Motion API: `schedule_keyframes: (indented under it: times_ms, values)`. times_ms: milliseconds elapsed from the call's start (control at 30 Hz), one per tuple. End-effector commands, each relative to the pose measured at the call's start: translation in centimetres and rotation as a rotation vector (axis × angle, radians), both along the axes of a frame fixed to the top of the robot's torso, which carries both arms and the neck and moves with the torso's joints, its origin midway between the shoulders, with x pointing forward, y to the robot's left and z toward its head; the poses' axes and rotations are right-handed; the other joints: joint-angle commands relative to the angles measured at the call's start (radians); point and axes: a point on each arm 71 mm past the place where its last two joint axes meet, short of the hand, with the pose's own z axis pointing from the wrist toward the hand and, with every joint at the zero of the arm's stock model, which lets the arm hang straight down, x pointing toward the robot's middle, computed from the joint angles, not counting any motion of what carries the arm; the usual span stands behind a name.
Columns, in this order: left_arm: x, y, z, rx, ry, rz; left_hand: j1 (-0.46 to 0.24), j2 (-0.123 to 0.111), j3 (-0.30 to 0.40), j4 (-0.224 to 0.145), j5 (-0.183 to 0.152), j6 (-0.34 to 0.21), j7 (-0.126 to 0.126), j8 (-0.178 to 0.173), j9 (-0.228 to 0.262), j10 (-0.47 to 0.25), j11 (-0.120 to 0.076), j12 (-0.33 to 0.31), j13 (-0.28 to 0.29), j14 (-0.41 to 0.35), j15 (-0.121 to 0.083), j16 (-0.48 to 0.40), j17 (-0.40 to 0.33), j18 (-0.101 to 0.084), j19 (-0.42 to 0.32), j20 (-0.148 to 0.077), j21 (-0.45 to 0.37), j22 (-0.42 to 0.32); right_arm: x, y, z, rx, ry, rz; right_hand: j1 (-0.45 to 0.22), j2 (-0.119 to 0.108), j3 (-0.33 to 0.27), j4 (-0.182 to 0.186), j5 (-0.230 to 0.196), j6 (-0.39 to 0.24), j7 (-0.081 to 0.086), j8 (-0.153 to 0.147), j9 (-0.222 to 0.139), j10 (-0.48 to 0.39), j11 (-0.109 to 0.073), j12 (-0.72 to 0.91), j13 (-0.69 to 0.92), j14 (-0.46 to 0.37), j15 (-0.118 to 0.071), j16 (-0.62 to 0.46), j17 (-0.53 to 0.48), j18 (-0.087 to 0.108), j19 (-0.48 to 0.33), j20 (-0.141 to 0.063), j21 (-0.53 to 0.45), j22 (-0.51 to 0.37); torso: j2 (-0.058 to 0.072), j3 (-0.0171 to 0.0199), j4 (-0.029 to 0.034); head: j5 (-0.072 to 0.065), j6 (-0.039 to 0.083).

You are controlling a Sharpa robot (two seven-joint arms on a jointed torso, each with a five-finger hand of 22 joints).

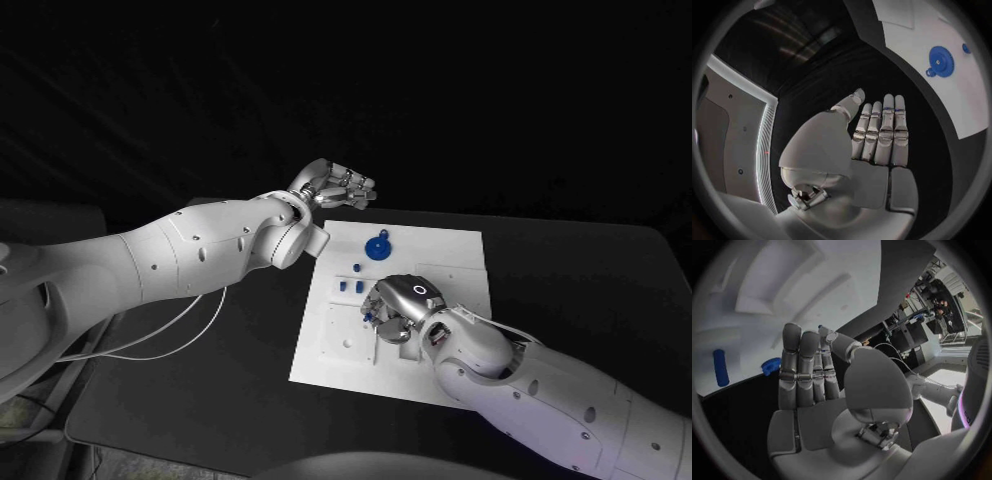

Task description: Assemble the parts on the task board

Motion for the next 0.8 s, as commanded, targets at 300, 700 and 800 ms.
schedule_keyframes:
  times_ms: [300,700,800]
  values:
    - [0.0,-0.4,0.1,-0.009,0.001,-0.011,0.003,0.006,-0.008,0.001,-0.003,-0.01,0.0,0.005,-0.001,-0.007,0.002,-0.003,0.001,-0.006,-0.002,-0.003,0.001,-0.001,0.006,0.002,0.002,-0.002,-0.1,0.1,-1.1,-0.037,-0.017,-0.013,-0.005,0.01,-0.001,-0.006,0.005,0.007,-0.002,0.003,0.001,0.007,0.002,0.004,0.0,-0.002,-0.003,0.008,-0.003,0.012,0.008,0.0,-0.014,0.012,0.0,-0.0021,-0.0003,0.009,-0.013]
    - [0.0,-0.3,0.1,-0.008,0.003,-0.009,0.003,0.006,-0.008,0.001,-0.003,-0.01,0.0,0.005,-0.001,-0.007,0.002,-0.003,0.001,-0.006,-0.002,-0.003,0.001,-0.001,0.006,0.002,0.002,-0.002,-0.1,-0.1,-1.3,-0.051,-0.016,-0.019,-0.005,0.009,0.0,-0.007,0.005,0.008,-0.002,0.004,0.001,0.007,0.002,0.004,0.0,-0.002,-0.003,0.008,-0.003,0.012,0.008,0.0,-0.015,0.013,0.0,0.0013,-0.0023,0.015,-0.02]
    - [0.0,-0.3,0.1,-0.008,0.004,-0.007,0.003,0.006,-0.008,0.001,-0.003,-0.01,0.0,0.005,-0.001,-0.007,0.002,-0.003,0.001,-0.006,-0.002,-0.003,0.001,-0.001,0.006,0.002,0.002,-0.002,-0.1,-0.1,-1.4,-0.052,-0.015,-0.018,-0.005,0.009,0.0,-0.007,0.005,0.008,-0.002,0.004,0.001,0.007,0.002,0.004,0.0,-0.002,-0.003,0.008,-0.003,0.012,0.008,0.0,-0.015,0.013,0.0,0.0019,-0.0026,0.016,-0.02]
